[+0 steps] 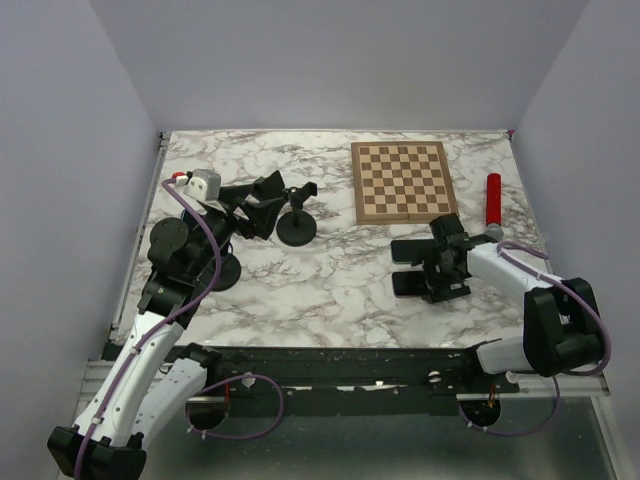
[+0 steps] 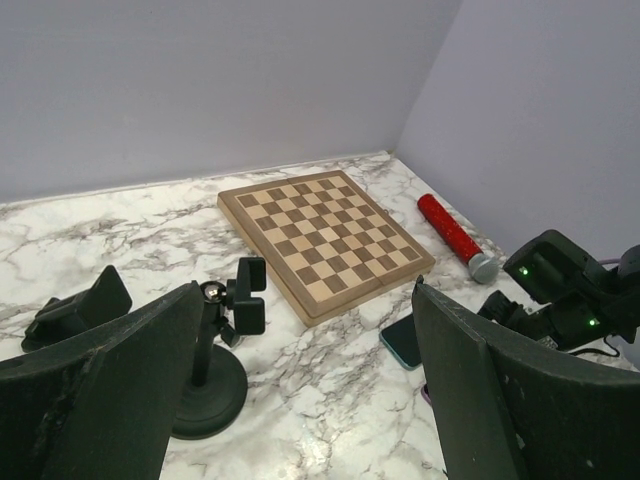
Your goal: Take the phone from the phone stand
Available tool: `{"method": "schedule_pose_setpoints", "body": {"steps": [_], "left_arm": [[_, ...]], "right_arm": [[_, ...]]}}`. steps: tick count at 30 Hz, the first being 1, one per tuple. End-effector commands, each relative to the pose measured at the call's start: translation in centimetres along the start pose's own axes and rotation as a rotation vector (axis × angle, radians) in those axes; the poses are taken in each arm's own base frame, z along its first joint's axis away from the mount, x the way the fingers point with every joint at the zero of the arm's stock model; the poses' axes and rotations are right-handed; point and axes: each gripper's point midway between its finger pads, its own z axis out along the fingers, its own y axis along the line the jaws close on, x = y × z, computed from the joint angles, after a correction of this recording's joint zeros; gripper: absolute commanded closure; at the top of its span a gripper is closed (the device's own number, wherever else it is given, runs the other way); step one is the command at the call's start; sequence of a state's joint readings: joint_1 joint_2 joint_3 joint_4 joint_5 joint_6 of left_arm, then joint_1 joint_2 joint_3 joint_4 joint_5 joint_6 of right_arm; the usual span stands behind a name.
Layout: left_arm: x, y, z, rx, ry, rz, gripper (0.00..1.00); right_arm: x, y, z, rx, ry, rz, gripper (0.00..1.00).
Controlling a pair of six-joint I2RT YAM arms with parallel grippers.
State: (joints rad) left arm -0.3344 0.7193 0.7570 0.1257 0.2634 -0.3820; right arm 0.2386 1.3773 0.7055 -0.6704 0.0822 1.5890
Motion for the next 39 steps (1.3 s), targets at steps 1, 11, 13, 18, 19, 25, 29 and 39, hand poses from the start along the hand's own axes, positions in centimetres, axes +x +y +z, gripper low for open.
{"method": "schedule_pose_setpoints", "body": {"steps": [1,11,13,18,19,25,29,39], "left_arm": [[-0.4,-0.4,0.0,0.015,-0.006,0.010,0.07],[-0.9,0.1,-0.3,-0.021,-0.018,0.022,0.07],[-1.0,0.1,-0.4,-0.022,-0.022,0.024,0.07],[-1.0,0.1,-0.4,-0.022,-0.023,0.028,0.07],[-1.1,0.1,-0.5,-0.022,-0.025,0.028,0.07],[-1.1,-0.1,-0.5,-0.016,-0.027,0.026,0.07],[-1.1,-0.1,-0.5,-0.015,-0.027,0.026,0.07],[-1.8,0.0,-1.0,-0.034,-0.052,0.042,0.07]], "right_arm": [[2.8,0.4,0.5,0.002,0.051,-0.020,0.04],[1.3,0.9,1.5,-0.018,-0.041,-0.005,0.25],[1.0,1.1,1.7,-0.021,-0.058,-0.010,0.25],[-0.4,1.2,1.5,0.005,-0.132,-0.047,0.25],[-0.6,1.1,1.4,0.014,-0.145,-0.053,0.24],[-2.0,-0.3,1.7,0.018,-0.199,-0.051,0.19],[-2.6,0.7,1.2,-0.024,-0.229,-0.072,0.15],[-2.8,1.9,-1.7,-0.168,-0.255,-0.313,0.00]]}}
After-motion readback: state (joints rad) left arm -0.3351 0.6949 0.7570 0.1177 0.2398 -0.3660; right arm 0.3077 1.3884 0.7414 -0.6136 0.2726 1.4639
